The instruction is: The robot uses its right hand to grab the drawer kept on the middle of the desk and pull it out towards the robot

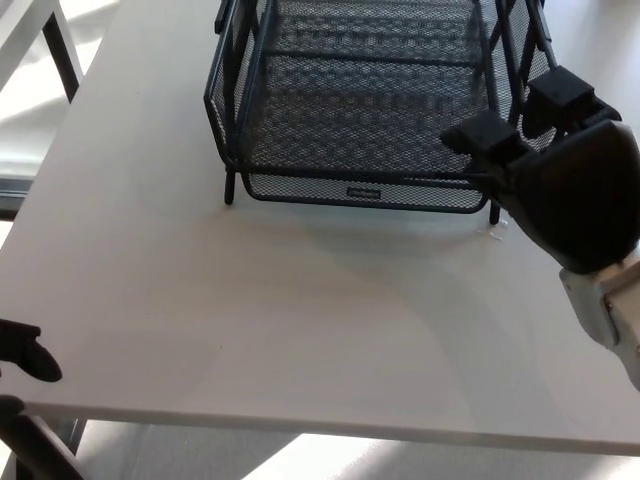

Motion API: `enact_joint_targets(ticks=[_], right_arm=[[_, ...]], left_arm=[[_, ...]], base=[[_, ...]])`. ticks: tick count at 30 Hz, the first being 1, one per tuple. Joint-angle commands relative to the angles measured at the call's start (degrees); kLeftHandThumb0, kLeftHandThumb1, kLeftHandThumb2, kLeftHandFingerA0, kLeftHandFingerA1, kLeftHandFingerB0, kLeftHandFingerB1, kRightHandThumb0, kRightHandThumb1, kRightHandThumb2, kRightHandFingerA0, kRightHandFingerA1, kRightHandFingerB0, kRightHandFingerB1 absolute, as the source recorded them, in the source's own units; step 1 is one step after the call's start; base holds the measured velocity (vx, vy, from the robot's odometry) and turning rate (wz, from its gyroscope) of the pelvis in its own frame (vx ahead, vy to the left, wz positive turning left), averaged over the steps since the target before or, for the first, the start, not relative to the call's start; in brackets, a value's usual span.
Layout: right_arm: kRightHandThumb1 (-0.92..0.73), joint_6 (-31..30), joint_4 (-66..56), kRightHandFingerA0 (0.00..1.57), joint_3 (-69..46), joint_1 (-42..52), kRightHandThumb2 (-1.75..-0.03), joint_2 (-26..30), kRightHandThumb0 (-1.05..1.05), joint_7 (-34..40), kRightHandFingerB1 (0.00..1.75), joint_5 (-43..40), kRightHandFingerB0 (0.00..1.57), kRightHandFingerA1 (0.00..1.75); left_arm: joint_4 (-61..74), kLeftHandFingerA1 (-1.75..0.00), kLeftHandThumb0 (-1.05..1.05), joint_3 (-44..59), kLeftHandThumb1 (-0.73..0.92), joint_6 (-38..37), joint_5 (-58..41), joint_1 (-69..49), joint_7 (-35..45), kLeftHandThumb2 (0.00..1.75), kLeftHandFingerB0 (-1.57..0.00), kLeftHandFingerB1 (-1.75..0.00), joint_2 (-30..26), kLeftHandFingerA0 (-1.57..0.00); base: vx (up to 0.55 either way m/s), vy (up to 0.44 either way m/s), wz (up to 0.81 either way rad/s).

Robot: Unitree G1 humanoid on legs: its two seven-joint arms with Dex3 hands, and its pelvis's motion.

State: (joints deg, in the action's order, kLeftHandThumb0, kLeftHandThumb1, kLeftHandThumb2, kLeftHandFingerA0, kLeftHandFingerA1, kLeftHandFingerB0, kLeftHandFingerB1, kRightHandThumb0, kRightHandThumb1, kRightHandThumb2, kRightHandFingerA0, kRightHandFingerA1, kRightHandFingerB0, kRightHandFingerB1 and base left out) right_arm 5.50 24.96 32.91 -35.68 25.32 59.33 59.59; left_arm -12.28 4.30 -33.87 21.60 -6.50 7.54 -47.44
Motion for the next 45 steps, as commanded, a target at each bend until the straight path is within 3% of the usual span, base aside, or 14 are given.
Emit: enact_joint_targets(ticks=[1,7,8,10,11,13,14,19,20,29,33,34,36,45], right_arm=[[-0.52,-2.55,-0.03,0.96,-1.98,1.64,-0.6,0.79,-0.41,0.53,0.61,2.15,0.93,1.53],[-0.52,0.86,0.56,0.94,-3.15,1.2,-0.6,0.21,-0.38,-1.29,0.62,0.35,0.92,1.48],[-0.6,-1.12,-1.76,0.68,-3.79,2.1,-0.59,0.04,-0.45,-6.74,0.37,-0.41,0.4,0.79],[-0.46,-5.2,-6.28,0.51,-4.73,3.89,-0.83,-0.3,-0.53,-15.68,0.47,-1.15,0.21,0.65],[-0.61,-7.71,-8.55,0.38,-4.95,4.64,-0.58,-0.33,-0.51,-19.95,0.34,-0.4,0.13,0.48],[-0.41,-9.59,-9.84,0.0,-5.25,5.13,-0.95,-0.87,-0.35,-22.75,0.53,-0.31,0.02,0.5],[-0.46,-10.09,-10.46,0.07,-5.38,5.36,-0.7,-1.0,-0.57,-24.07,0.33,-0.5,0.03,0.44],[-0.28,-12.21,-13.21,0.0,-5.64,6.61,-0.7,-1.22,-0.5,-27.7,0.38,-0.06,0.0,0.26],[-0.48,-12.34,-14.11,0.0,-5.78,6.91,-0.55,-1.07,-0.47,-28.76,0.38,-0.26,0.01,0.27],[-0.48,-12.24,-19.95,0.0,-7.4,9.74,-0.54,0.93,-0.47,-33.91,0.39,-0.91,0.0,0.16],[-0.28,-10.32,-24.22,0.0,-8.83,12.72,-0.7,3.5,-0.52,-36.17,0.38,-1.81,0.0,0.24],[-0.46,-10.15,-25.06,0.0,-9.3,13.44,-0.54,3.9,-0.48,-36.38,0.39,-1.92,0.01,0.24],[-0.28,-9.45,-27.09,0.0,-10.48,15.04,-0.67,5.36,-0.55,-37.8,0.37,-2.66,0.01,0.18],[-0.45,-8.03,-40.33,0.0,-20.2,28.87,-0.63,12.89,-0.46,-45.79,0.28,-7.76,0.0,0.12]], left_arm=[[-0.88,-0.84,-0.27,0.49,0.57,-1.41,0.32,-0.06,0.18,0.57,-0.81,-0.61,-0.63,-0.77],[-0.2,-0.84,-0.26,0.66,0.57,-0.71,0.64,-0.29,0.42,0.57,-0.81,-0.6,-0.65,-0.77],[-0.33,-0.85,-0.27,0.66,0.57,-1.11,0.81,-0.24,0.17,0.57,-0.81,-0.61,-0.66,-0.76],[-0.8,-0.86,-0.27,0.67,0.56,-1.61,0.63,-0.07,-0.13,0.57,-0.83,-0.61,-0.45,-0.77],[-0.99,-0.85,-0.27,0.65,0.56,-1.71,0.42,0.02,-0.14,0.56,-0.83,-0.61,-0.32,-0.77],[-0.27,-0.86,-0.26,0.74,0.56,-0.48,-0.12,-0.28,0.66,0.56,-0.83,-0.61,-0.23,-0.76],[0.05,-0.86,-0.26,0.79,0.56,-0.12,-0.08,-0.41,0.75,0.57,-0.82,-0.6,-0.22,-0.76],[-0.4,-0.87,-0.27,0.81,0.57,-1.44,0.45,-0.57,0.01,0.56,-0.83,-0.62,-0.41,-0.77],[-0.33,-0.86,-0.27,0.82,0.57,-1.19,0.52,-0.6,-0.03,0.57,-0.83,-0.62,-0.34,-0.77],[-0.73,-0.86,-0.27,0.79,0.57,-1.77,0.49,-0.62,-0.33,0.57,-0.83,-0.61,-0.22,-0.78],[-0.44,-0.85,-0.27,0.99,0.57,-1.92,0.98,-0.99,-0.63,0.57,-0.82,-0.63,-0.48,-0.76],[-0.43,-0.85,-0.27,0.98,0.57,-1.73,0.88,-0.99,-0.52,0.57,-0.82,-0.63,-0.43,-0.77],[-0.24,-0.86,-0.27,1.06,0.57,-1.33,0.49,-1.12,-0.25,0.57,-0.82,-0.62,-0.29,-0.76],[-0.31,-0.88,-0.27,1.45,0.57,-1.25,0.26,-1.47,-0.28,0.56,-0.83,-0.62,-0.38,-0.77]], base=[[0.0,0.0,0.0],[0.0,0.0,0.0],[0.0,0.0,0.0],[0.0,0.0,0.0],[0.0,0.0,0.0],[0.0,0.0,0.0],[0.0,0.0,0.0],[0.0,0.0,0.0],[0.0,0.0,0.0],[0.0,0.0,0.0],[0.0,0.0,0.0],[0.0,0.0,0.0],[0.0,0.0,0.0],[0.0,0.0,0.0]])
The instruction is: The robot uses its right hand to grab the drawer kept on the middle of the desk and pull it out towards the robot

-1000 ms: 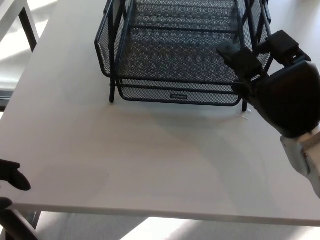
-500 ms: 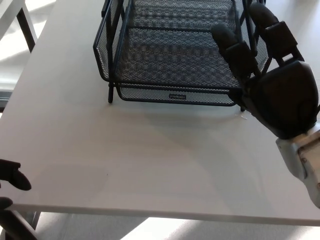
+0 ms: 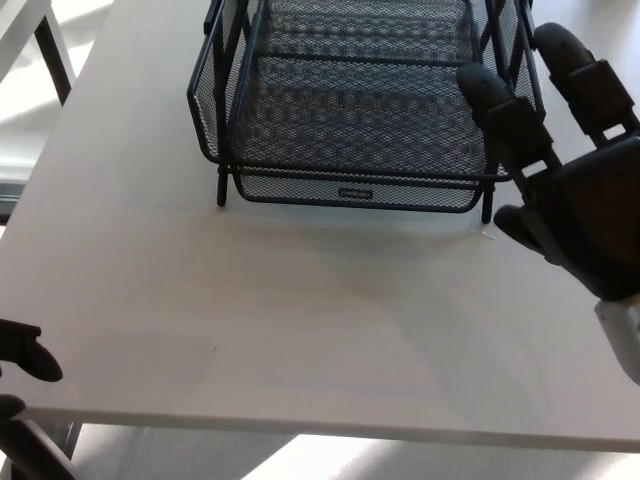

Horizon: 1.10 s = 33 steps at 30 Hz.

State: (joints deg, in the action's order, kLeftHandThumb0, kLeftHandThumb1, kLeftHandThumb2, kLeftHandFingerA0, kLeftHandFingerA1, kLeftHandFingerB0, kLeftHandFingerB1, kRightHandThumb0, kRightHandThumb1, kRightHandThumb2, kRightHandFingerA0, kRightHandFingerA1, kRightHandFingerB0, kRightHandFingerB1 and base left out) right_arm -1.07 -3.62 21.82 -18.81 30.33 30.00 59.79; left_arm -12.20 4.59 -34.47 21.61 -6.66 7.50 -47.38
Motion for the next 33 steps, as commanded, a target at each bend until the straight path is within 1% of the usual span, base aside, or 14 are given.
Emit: enact_joint_targets(ticks=[1,6,9,10,13,14,16,17,21,24,28,29,30,33], right_arm=[[-0.3,-0.93,-12.56,0.0,-10.32,13.54,-0.71,8.36,-0.52,-16.35,0.34,-8.52,0.0,0.22],[-0.32,0.35,-17.51,0.0,-18.44,23.26,-0.71,10.48,-0.58,-15.23,0.32,-10.02,0.0,0.19],[-0.51,0.18,-20.17,0.0,-24.06,28.86,-0.57,10.38,-0.53,-15.37,0.31,-10.6,0.0,0.22],[-0.33,0.81,-20.48,0.0,-25.97,30.45,-0.74,10.29,-0.56,-14.67,0.33,-11.02,0.0,0.23],[-0.32,1.48,-21.67,0.0,-31.44,35.33,-0.73,9.66,-0.52,-14.72,0.36,-12.53,0.03,0.23],[-0.48,1.73,-21.58,0.0,-33.17,36.76,-0.54,9.14,-0.5,-13.87,0.33,-12.49,0.08,0.26],[-0.31,1.61,-21.28,0.0,-38.25,40.85,-0.69,8.36,-0.53,-15.15,0.34,-14.92,0.0,0.14],[-0.51,2.24,-20.56,0.0,-39.57,41.58,-0.56,7.91,-0.47,-13.98,0.33,-15.19,0.07,0.21],[-0.37,3.0,-16.99,0.05,-43.26,42.46,-0.69,6.0,-0.54,-9.37,0.42,-14.46,0.09,0.28],[-0.49,2.84,-15.28,0.0,-46.26,43.66,-0.55,5.34,-0.49,-9.49,0.32,-14.4,0.08,0.32],[-0.41,3.26,-7.05,0.04,-49.92,42.3,-0.7,5.02,-0.57,-4.44,0.41,-13.9,0.04,0.43],[-0.37,4.94,-0.52,0.0,-50.27,40.96,-0.91,6.45,-0.33,-2.5,0.5,-14.93,0.0,0.51],[-0.52,5.37,3.81,0.12,-50.28,40.12,-0.55,7.46,-0.52,-1.21,0.33,-14.99,0.15,0.42],[-0.37,7.66,17.57,0.15,-49.88,37.08,-0.66,9.07,-0.51,3.21,0.4,-16.55,0.23,0.47]], left_arm=[[-0.41,-0.85,-0.27,1.26,0.57,-0.63,0.3,-1.5,-0.35,0.57,-0.83,-0.61,-0.43,-0.77],[-0.98,-0.85,-0.25,1.51,0.57,-1.31,0.28,-2.14,-0.51,0.57,-0.82,-0.61,-0.59,-0.76],[-1.46,-0.9,-0.26,1.56,0.57,-1.88,0.34,-1.99,-0.84,0.56,-0.82,-0.64,-0.54,-0.77],[-1.13,-0.89,-0.25,1.7,0.57,-1.65,0.31,-2.24,-0.76,0.56,-0.81,-0.64,-0.53,-0.77],[-1.76,-0.9,-0.26,1.74,0.57,-1.89,0.2,-2.42,-1.16,0.56,-0.82,-0.64,-0.12,-0.78],[-1.71,-0.89,-0.25,1.82,0.56,-2.12,0.09,-2.47,-1.31,0.56,-0.83,-0.64,-0.03,-0.79],[-1.42,-0.88,-0.25,1.9,0.56,-1.8,0.2,-2.69,-1.26,0.56,-0.82,-0.63,-0.07,-0.79],[-1.52,-0.88,-0.25,1.88,0.57,-2.07,0.22,-2.68,-1.26,0.56,-0.81,-0.63,-0.18,-0.78],[-1.63,-0.89,-0.25,1.84,0.58,-2.16,0.35,-2.51,-0.88,0.56,-0.79,-0.63,-0.59,-0.77],[-1.86,-0.87,-0.26,1.7,0.58,-2.14,0.43,-2.46,-0.61,0.57,-0.79,-0.63,-0.64,-0.76],[-2.03,-0.89,-0.25,1.92,0.57,-2.56,0.09,-2.42,-0.7,0.56,-0.81,-0.64,-0.3,-0.78],[-1.72,-0.88,-0.26,2.05,0.57,-2.3,0.32,-2.56,-0.8,0.56,-0.81,-0.64,-0.26,-0.78],[-1.79,-0.87,-0.25,2.07,0.57,-2.5,0.47,-2.55,-0.96,0.56,-0.8,-0.63,-0.26,-0.77],[-1.43,-0.88,-0.25,2.15,0.57,-2.1,0.34,-2.66,-0.79,0.57,-0.81,-0.63,-0.17,-0.78]], base=[[0.0,0.0,0.0],[0.0,0.0,0.0],[0.0,0.0,0.0],[0.0,0.0,0.0],[0.0,0.0,0.0],[0.0,0.0,0.0],[0.0,0.0,0.0],[0.0,0.0,0.0],[0.0,0.0,0.0],[0.0,0.0,0.0],[0.0,0.0,0.0],[0.0,0.0,0.0],[0.0,0.0,0.0],[0.0,0.0,0.0]])
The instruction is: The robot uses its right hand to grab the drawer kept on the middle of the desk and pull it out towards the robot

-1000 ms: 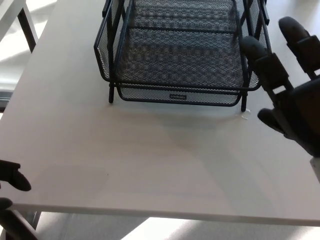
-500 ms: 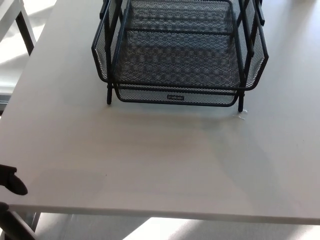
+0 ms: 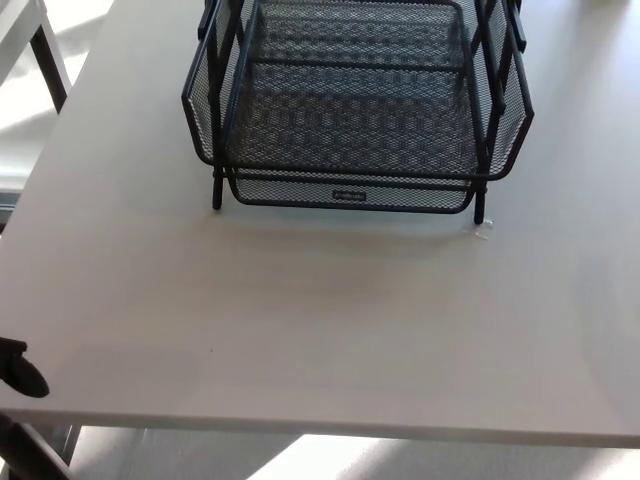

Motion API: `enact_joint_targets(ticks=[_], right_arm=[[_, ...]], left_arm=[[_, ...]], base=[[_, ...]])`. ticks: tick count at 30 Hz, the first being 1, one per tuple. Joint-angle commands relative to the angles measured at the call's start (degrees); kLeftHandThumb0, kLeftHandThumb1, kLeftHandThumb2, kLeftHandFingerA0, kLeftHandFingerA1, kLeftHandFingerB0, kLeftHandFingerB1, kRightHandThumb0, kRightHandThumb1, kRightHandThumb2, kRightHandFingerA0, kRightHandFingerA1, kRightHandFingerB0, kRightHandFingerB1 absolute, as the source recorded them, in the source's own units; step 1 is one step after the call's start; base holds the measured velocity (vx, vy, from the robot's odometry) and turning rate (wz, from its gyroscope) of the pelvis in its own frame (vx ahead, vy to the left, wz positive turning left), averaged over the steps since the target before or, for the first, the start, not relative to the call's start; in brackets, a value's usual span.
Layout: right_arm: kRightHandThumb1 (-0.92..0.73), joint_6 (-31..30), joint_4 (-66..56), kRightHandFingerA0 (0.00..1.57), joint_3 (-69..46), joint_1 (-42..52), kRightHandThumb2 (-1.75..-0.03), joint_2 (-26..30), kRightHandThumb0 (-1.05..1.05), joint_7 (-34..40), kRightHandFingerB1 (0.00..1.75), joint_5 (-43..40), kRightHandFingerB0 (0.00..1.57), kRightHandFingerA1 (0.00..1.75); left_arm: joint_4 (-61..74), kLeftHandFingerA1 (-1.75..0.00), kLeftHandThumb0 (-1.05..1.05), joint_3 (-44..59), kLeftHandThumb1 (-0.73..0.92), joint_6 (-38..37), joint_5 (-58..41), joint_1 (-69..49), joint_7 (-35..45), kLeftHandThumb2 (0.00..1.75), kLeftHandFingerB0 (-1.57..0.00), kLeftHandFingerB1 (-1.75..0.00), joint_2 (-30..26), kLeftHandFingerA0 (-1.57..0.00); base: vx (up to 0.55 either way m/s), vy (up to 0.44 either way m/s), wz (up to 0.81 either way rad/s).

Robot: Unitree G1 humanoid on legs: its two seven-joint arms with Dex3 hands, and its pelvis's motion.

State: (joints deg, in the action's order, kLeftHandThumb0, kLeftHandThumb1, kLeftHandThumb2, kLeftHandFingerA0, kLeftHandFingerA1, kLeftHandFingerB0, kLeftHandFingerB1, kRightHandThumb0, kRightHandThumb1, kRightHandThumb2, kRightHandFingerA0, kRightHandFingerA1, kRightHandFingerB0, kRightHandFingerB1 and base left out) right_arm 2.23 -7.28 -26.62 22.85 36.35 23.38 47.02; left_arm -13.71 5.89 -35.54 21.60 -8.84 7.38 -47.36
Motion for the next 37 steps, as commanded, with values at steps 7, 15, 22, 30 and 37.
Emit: enact_joint_targets(ticks=[7,15,22,30,37], right_arm=[[-0.52,0.67,36.17,0.36,0.04,-7.18,-0.56,1.43,-0.42,5.76,0.31,-6.46,0.3,0.44],[-0.52,-1.16,54.38,0.37,4.08,-14.06,-0.56,-0.71,-0.43,9.19,0.31,-6.29,0.32,0.41],[-0.58,2.5,58.99,0.34,4.32,-17.65,-0.57,-3.47,-0.3,3.3,0.28,-11.87,0.21,0.48],[-0.51,2.95,63.63,0.22,7.2,-21.82,-0.63,-6.21,-0.33,1.63,0.33,-14.85,0.23,0.47],[-0.61,3.71,68.49,0.33,13.41,-22.71,-0.59,-4.16,-0.35,3.39,0.3,-13.82,0.26,0.4]], left_arm=[[-0.73,-0.84,-0.24,0.65,0.56,-1.36,0.34,0.15,-0.68,0.56,-0.82,-0.62,-0.29,-0.79],[-1.23,-0.87,-0.24,0.43,0.57,-1.61,0.3,0.64,-0.59,0.56,-0.81,-0.63,-0.33,-0.78],[-1.31,-0.89,-0.25,0.28,0.57,-2.05,0.44,1.21,-1.05,0.56,-0.81,-0.65,-0.01,-0.78],[-0.34,-0.87,-0.25,0.49,0.56,-0.46,0.58,0.93,-0.56,0.57,-0.81,-0.62,-0.01,-0.77],[-0.45,-0.88,-0.24,0.27,0.56,-0.54,0.19,1.28,-0.52,0.56,-0.81,-0.62,0.67,-0.78]], base=[[0.0,0.0,0.0],[0.0,0.0,0.0],[0.0,0.0,0.0],[0.0,0.0,0.0],[0.0,0.0,0.0]])
